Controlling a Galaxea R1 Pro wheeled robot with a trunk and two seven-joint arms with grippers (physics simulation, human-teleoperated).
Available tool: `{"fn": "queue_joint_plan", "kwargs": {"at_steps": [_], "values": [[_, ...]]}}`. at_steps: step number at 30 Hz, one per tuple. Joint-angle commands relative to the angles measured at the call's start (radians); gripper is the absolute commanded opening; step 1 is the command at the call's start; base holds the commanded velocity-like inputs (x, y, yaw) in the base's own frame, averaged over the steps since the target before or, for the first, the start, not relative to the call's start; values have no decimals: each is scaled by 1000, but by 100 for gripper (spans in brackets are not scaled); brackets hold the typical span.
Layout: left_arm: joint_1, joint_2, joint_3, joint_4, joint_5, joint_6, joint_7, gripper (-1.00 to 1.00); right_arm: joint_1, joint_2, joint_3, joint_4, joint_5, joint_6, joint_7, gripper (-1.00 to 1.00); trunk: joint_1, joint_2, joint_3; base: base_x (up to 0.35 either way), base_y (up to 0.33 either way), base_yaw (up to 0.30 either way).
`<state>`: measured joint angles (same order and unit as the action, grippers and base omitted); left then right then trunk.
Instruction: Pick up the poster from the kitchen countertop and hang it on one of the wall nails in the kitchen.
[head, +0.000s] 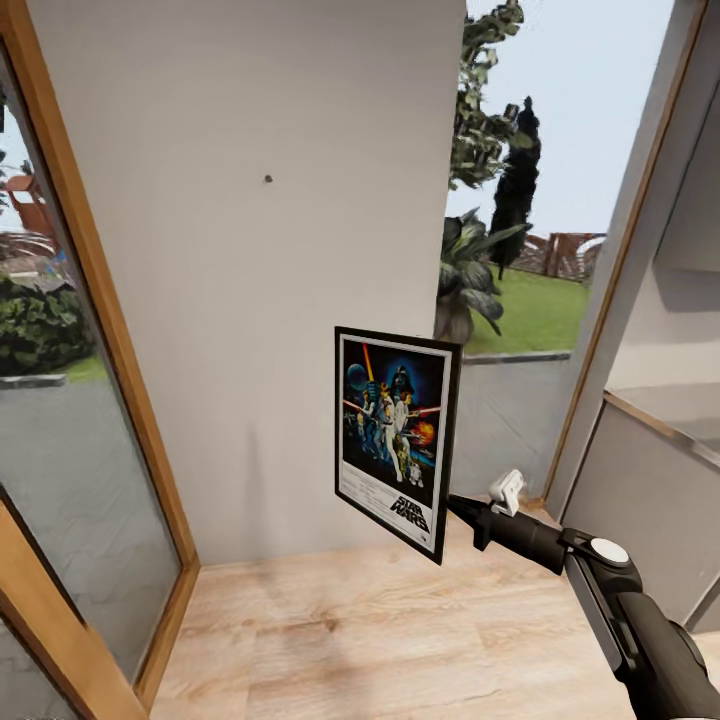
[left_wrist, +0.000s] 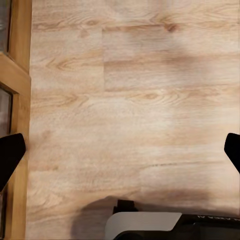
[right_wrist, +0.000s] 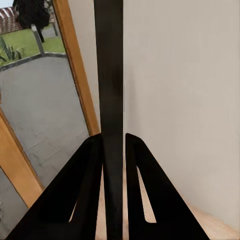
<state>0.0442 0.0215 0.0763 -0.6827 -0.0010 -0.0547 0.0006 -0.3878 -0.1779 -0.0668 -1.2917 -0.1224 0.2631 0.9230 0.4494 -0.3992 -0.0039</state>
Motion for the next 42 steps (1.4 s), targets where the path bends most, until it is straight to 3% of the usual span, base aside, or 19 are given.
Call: {"fn": "queue_joint_plan", "kwargs": {"at_steps": [1,15,23,26,32,37,38,41,42], "values": [[0,0,0,-1,0,-3,0,100,0,0,-1,0,-11,12,5,-100,1,-1,0,67,87,172],[0,-1,1,0,-1,-4,2,100,0,0,0,-3,-14,13,6,-100,1,-1,0,9,12,26],[1,-3,-1,1,0,-4,2,100,-16,9,28,-19,-15,108,72,-100,1,-1,0,0,0,0],[0,-3,-1,2,1,-4,1,100,-71,18,33,-110,-16,253,93,-100,1,-1,0,0,0,0],[0,-3,-1,2,1,-4,1,100,-183,27,59,-151,-16,393,103,-100,1,-1,0,0,0,0],[0,-3,-1,2,0,-4,1,100,-310,44,84,-157,-17,496,104,-100,1,-1,0,0,0,0],[0,-3,-1,2,0,-4,1,100,-402,51,90,-154,-26,564,105,-100,1,-1,0,0,0,0],[0,-3,-1,2,0,-4,1,100,-472,54,92,-147,-52,605,113,-100,1,-1,0,0,0,0],[0,-3,-1,2,1,-4,1,100,-579,55,93,-114,-103,629,145,-100,1,-1,0,0,0,0]]}}
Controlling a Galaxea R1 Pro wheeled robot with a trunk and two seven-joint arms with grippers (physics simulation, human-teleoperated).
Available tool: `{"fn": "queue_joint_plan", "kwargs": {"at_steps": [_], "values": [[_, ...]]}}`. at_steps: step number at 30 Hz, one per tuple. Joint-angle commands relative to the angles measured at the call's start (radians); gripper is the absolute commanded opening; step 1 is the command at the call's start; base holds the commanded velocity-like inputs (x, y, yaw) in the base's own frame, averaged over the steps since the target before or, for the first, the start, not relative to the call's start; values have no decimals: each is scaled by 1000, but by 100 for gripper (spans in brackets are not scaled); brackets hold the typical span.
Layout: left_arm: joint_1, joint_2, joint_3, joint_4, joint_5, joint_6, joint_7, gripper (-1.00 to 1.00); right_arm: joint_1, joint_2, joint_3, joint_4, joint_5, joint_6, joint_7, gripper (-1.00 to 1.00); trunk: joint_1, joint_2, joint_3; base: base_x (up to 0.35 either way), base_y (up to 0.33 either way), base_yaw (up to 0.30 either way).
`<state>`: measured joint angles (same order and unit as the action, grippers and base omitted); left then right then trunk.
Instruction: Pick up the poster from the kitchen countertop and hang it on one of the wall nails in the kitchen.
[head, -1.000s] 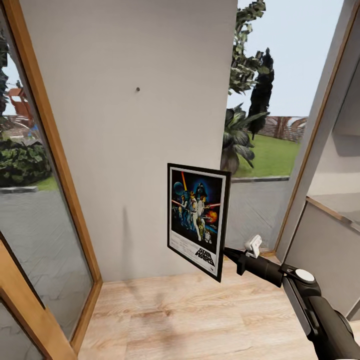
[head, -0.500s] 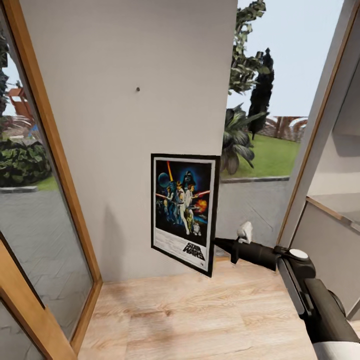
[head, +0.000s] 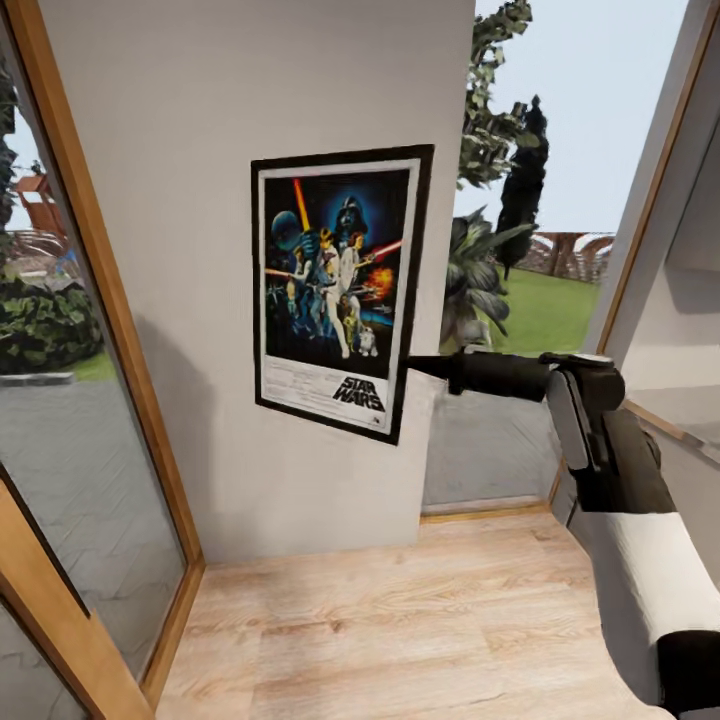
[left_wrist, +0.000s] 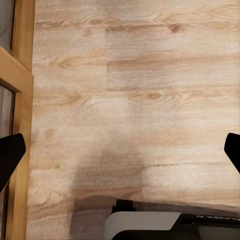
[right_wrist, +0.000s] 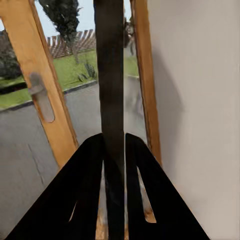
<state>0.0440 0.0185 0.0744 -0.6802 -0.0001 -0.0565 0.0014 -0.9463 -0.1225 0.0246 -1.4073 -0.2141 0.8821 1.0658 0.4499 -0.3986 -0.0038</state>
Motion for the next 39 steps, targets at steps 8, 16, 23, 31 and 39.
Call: {"fn": "queue_joint_plan", "kwargs": {"at_steps": [8,16,23,31,39], "values": [[1,-1,-2,0,0,-2,0,100,-159,-3,3,92,-123,23,73,-100,0,-1,-1,0,0,0],[0,-2,-2,0,-1,-2,0,100,-207,-3,3,171,-139,22,124,-100,0,-1,-1,0,0,0],[0,-2,-2,1,-1,-2,0,100,-212,-5,49,181,-140,21,128,-100,0,-1,-1,0,0,0],[0,-2,-2,1,-1,-2,0,100,-213,-10,79,185,-139,20,130,-100,0,-1,-1,0,0,0],[1,-2,-2,1,-1,-2,0,100,-213,-16,112,182,-134,20,131,-100,0,-1,-1,0,0,0]]}}
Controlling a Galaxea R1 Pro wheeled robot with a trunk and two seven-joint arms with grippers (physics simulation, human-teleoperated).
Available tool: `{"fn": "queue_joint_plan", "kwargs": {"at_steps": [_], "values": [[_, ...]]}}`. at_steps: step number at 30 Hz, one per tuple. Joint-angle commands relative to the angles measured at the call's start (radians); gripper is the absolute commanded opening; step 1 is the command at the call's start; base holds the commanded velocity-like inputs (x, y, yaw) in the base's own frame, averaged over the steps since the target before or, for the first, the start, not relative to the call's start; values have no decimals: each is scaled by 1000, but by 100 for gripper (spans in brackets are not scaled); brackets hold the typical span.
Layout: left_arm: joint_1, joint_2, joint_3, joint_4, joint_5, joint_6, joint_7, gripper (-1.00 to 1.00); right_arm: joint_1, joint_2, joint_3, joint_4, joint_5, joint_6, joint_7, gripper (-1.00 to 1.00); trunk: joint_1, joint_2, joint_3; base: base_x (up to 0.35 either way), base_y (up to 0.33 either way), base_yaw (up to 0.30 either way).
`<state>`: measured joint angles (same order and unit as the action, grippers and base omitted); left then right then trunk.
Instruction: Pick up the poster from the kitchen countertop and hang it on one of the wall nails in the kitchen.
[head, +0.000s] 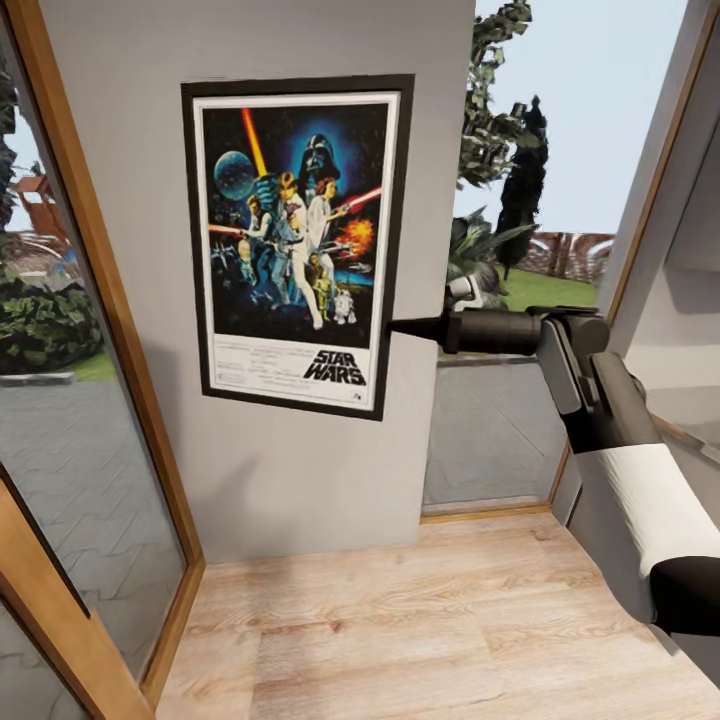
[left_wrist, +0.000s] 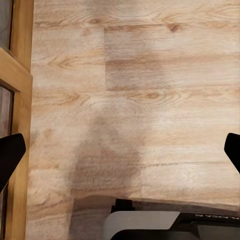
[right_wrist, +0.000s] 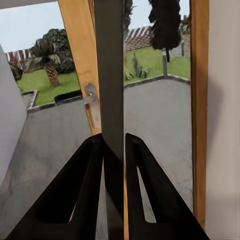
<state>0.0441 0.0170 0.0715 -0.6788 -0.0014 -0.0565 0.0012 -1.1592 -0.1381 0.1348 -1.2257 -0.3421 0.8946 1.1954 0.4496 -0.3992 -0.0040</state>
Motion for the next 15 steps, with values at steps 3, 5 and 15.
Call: {"fn": "queue_joint_plan", "kwargs": {"at_steps": [3,5,15], "values": [[0,0,1,-1,0,-2,0,100,-1,-1,7,-3,-5,7,1,-100,0,-1,0,0,0,0],[0,0,1,-1,0,-2,0,100,-1,-1,10,-4,-5,7,1,-100,0,-1,0,0,0,0],[0,0,0,-1,0,-2,0,100,-1,-1,13,-8,-5,7,1,-100,0,-1,0,0,0,0]]}}
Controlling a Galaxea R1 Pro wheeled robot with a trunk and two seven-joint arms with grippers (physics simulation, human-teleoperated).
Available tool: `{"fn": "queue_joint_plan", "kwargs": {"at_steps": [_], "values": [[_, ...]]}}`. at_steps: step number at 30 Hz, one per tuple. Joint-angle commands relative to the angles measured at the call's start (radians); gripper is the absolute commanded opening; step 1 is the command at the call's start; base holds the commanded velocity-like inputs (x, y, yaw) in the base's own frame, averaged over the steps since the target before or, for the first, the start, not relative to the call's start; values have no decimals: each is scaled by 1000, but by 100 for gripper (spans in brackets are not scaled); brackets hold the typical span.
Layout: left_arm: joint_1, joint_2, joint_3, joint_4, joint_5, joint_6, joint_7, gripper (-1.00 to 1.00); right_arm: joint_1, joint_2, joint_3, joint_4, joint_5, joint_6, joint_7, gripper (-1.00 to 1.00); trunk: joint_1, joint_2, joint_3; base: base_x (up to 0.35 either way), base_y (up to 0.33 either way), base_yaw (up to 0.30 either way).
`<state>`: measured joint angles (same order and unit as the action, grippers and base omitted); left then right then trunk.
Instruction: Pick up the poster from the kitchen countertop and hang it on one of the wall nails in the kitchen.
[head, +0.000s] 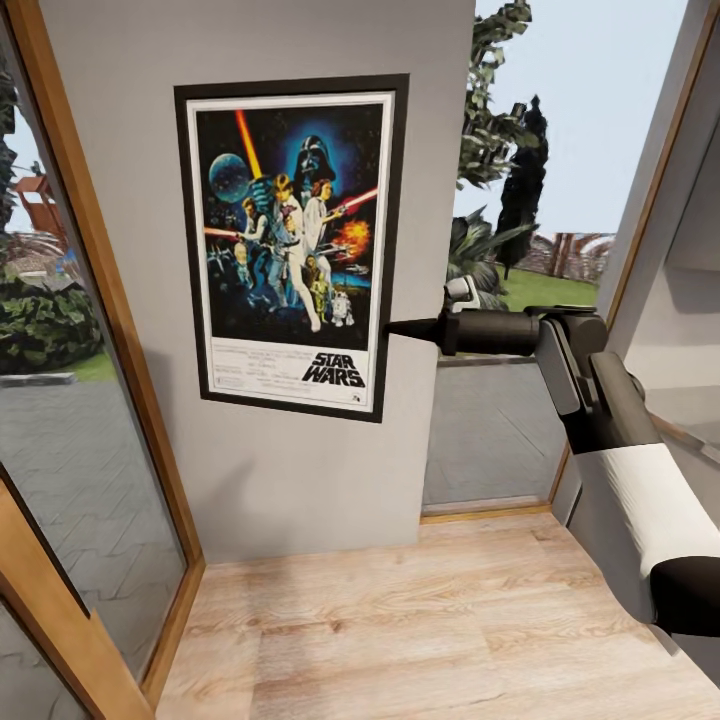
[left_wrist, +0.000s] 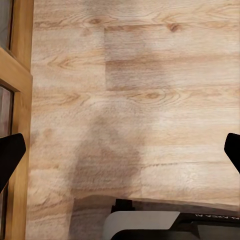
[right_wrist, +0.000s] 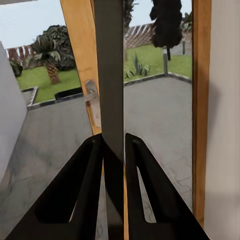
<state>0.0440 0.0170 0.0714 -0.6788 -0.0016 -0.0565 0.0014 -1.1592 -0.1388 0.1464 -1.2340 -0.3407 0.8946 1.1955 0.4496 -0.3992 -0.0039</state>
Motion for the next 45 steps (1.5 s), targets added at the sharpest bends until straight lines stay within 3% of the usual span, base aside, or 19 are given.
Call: {"fn": "queue_joint_plan", "kwargs": {"at_steps": [1,16,45], "values": [[0,0,1,-1,0,-2,0,100,0,-1,1,0,-6,7,1,-100,0,-1,0,0,0,0],[1,0,0,-1,0,-2,0,100,-3,-2,-1,-2,-6,7,1,-100,0,-1,0,13,4,0],[1,0,-1,-2,0,-2,0,100,-43,-1,0,-10,-6,9,1,-100,0,-1,0,200,138,0]]}}
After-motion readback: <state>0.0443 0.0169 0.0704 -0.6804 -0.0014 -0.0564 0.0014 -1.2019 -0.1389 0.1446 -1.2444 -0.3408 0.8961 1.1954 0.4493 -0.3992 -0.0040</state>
